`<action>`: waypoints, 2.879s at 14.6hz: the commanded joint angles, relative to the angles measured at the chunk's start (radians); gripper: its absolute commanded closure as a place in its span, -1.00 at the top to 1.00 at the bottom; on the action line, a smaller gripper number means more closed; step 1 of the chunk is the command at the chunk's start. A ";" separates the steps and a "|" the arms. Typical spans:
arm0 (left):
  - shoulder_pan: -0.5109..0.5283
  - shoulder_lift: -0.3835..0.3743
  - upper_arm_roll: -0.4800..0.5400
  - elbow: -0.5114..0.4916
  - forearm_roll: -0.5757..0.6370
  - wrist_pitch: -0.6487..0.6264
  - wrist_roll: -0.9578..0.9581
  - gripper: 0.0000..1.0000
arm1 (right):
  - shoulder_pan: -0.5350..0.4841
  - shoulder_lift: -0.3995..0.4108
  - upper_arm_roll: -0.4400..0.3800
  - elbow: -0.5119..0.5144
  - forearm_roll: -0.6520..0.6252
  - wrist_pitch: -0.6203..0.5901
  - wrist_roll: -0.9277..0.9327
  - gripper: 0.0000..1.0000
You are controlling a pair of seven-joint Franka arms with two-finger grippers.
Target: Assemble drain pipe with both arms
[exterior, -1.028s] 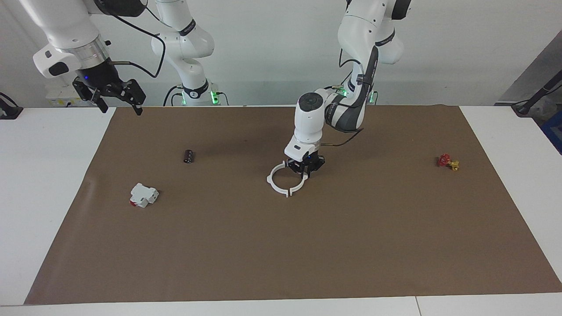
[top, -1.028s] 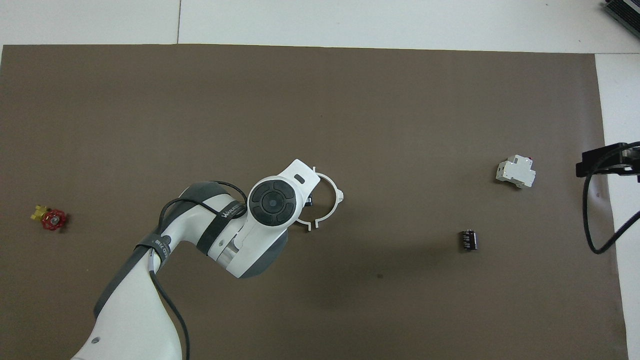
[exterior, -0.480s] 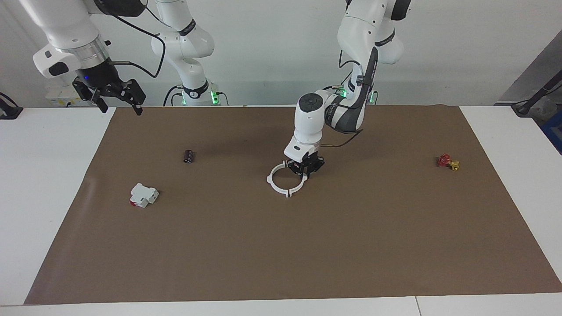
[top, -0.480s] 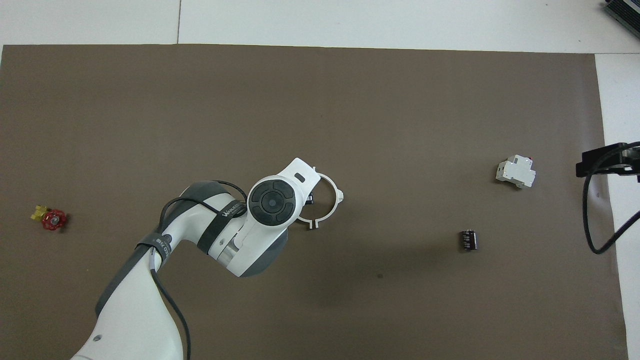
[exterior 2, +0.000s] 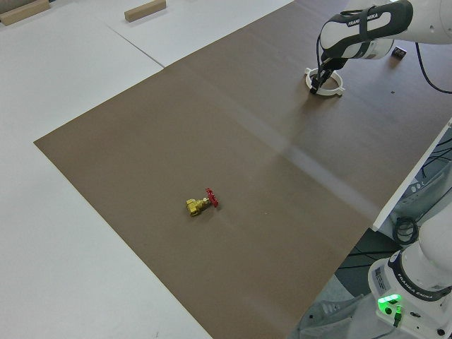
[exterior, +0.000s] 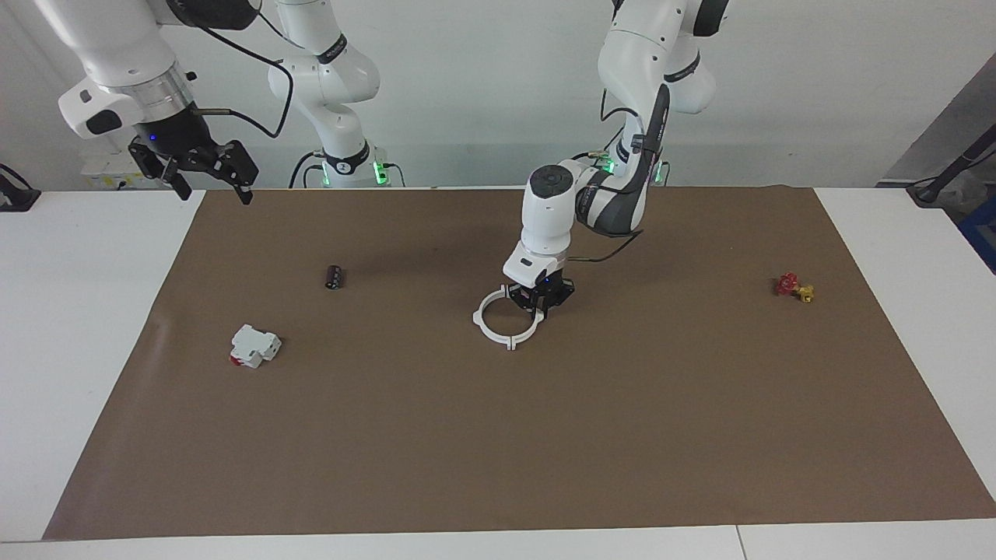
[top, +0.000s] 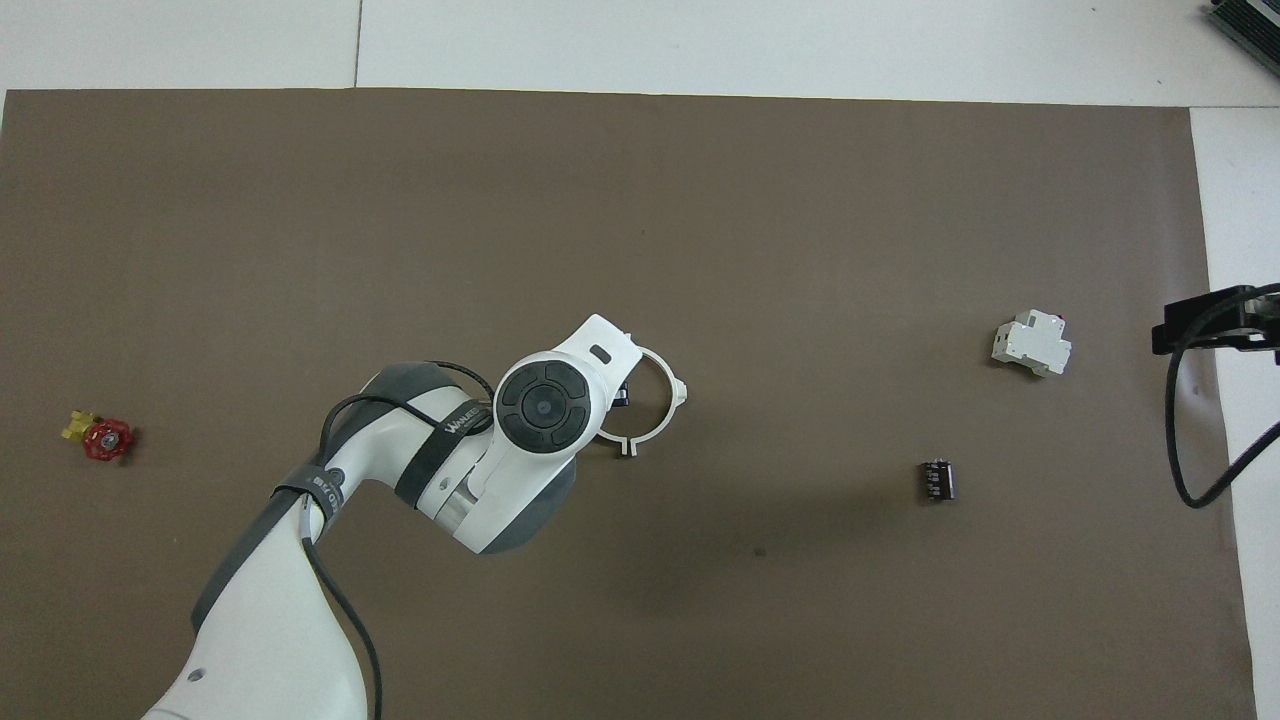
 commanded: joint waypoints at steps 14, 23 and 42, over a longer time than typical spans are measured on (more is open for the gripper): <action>-0.005 0.014 0.008 0.015 0.023 0.012 -0.013 0.34 | 0.000 -0.015 0.001 -0.008 0.010 -0.008 0.007 1.00; -0.014 0.026 0.007 0.021 0.019 0.073 -0.015 0.48 | 0.000 -0.015 0.001 -0.008 0.010 -0.008 0.005 1.00; -0.022 0.028 0.002 0.022 0.015 0.073 -0.027 0.48 | 0.000 -0.015 0.001 -0.008 0.010 -0.008 0.005 1.00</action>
